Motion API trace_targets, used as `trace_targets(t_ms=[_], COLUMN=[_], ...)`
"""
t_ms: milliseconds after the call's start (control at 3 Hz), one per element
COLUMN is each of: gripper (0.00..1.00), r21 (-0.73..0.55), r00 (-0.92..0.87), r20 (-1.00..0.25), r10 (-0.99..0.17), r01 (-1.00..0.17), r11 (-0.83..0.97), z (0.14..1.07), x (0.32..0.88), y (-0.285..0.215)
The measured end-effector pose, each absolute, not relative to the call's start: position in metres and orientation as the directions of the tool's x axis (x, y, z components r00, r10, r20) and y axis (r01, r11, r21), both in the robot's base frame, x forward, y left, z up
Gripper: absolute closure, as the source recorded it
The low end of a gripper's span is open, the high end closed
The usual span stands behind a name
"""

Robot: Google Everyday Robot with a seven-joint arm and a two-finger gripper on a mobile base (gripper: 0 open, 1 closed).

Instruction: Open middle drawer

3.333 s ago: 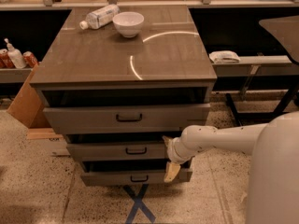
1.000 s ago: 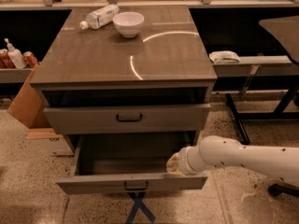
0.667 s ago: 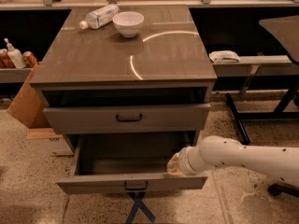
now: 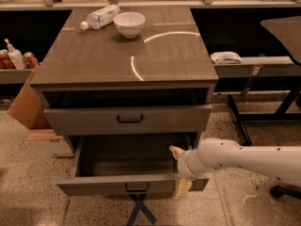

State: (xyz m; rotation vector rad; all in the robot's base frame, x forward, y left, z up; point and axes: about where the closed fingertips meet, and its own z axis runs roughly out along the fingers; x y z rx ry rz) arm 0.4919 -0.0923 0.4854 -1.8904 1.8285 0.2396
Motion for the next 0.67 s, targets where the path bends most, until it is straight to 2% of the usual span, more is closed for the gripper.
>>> trace_targets(t_ms=[667], gripper=[0.0], r21=[-0.131], r00=[0.096], r20=[-0.397], r10=[-0.913], r01=[-0.99], r11=[-0.047], z=[0.436], x=[0.465], y=[-0.086])
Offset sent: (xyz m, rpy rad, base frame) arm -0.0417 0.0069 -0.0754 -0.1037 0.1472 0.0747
